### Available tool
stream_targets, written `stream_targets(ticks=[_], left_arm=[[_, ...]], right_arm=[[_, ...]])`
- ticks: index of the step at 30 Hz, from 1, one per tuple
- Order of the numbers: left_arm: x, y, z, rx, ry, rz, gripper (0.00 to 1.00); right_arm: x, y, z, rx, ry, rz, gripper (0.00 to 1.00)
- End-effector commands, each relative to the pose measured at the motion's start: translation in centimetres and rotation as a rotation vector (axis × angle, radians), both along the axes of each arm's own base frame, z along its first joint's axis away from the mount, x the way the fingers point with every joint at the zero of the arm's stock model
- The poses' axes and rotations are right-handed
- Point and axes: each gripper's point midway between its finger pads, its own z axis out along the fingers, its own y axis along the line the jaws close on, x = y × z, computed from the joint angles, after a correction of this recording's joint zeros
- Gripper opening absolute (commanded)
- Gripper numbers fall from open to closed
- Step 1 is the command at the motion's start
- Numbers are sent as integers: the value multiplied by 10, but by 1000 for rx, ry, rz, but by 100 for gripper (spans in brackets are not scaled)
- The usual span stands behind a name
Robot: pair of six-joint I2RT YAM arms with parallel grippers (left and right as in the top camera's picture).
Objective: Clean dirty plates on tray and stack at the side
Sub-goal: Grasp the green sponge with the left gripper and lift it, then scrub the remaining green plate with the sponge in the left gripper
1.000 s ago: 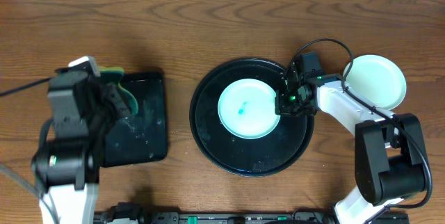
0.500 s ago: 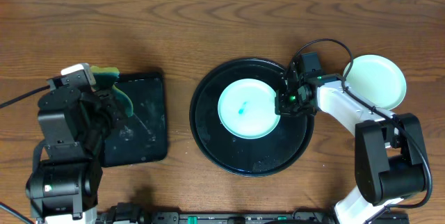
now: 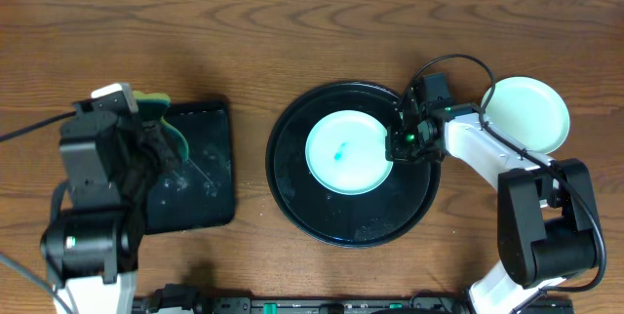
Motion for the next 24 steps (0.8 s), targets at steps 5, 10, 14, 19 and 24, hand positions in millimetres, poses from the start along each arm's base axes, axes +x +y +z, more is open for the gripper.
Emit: stream_targets(ticks=[5, 10, 14, 19, 24], left_arm=[[24, -8, -94, -112, 358, 14, 7], [29, -20, -153, -188, 562, -16, 7], [33, -46, -147, -299, 536, -136, 7], [35, -86, -124, -438, 500, -256, 7], [25, -140, -119, -428, 520, -412, 7]], right_arm=[[-31, 7, -23, 19, 110, 42, 2], [-31, 8, -22, 26, 112, 43, 1], [-31, 8, -22, 27, 110, 43, 2], [-32, 11, -21, 42, 115, 51, 2], [-36, 21, -19, 71, 117, 85, 1]])
